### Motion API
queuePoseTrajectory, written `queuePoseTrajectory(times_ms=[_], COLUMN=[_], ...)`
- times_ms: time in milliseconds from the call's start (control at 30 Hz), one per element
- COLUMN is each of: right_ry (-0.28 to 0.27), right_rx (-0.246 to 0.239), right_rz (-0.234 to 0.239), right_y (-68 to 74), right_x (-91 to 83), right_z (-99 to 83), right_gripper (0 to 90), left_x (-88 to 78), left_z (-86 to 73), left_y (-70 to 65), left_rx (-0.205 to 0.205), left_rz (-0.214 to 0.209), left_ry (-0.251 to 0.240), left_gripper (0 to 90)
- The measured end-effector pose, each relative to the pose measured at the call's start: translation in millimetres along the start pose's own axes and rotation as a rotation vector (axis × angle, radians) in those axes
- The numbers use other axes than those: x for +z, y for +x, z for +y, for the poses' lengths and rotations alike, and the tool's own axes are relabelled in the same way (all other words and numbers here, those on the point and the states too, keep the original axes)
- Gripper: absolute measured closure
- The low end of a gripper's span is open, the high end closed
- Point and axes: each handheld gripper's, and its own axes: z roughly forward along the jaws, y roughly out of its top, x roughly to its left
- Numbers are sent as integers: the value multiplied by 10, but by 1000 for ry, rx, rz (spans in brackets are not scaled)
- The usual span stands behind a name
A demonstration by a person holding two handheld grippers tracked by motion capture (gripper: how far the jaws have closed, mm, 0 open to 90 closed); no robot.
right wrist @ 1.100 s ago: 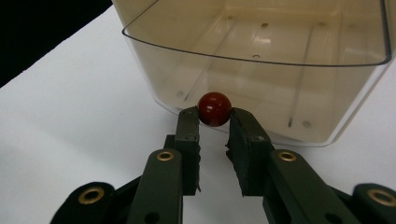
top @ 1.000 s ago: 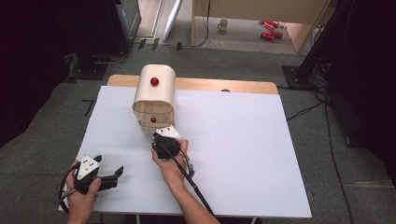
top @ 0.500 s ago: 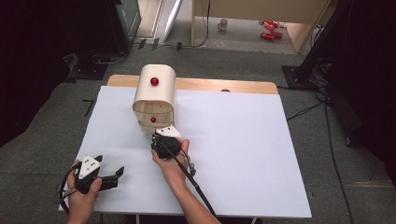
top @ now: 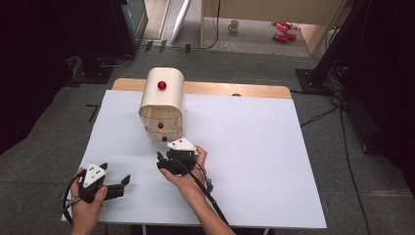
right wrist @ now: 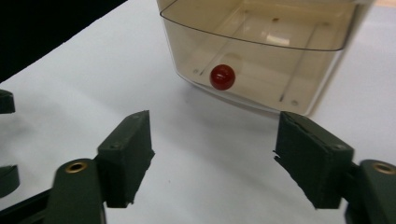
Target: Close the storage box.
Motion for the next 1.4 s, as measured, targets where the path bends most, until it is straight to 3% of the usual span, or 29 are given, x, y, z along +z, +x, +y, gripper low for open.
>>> queuePoseTrajectory(times_ms=[267,533,867,1233,1400], right_ry=[4,5,17,14,17], right_rx=[-14,-41,-10,50,51], right_rz=[-19,-58,-139,-211,-238], right_y=[-155,-396,-851,-1386,-1588], right_x=[-279,-552,-842,-1198,-1341], right_z=[5,-28,-168,-354,-462], right_gripper=[138,67,1,0,0], left_x=[4,8,12,19,22], left_z=[1,3,5,6,7], left_y=[1,-2,-6,-16,-16], left_rx=[-3,-3,-1,-2,-4], left_rz=[4,12,26,42,46], left_ry=[0,5,12,16,17], left_gripper=[70,70,70,70,70])
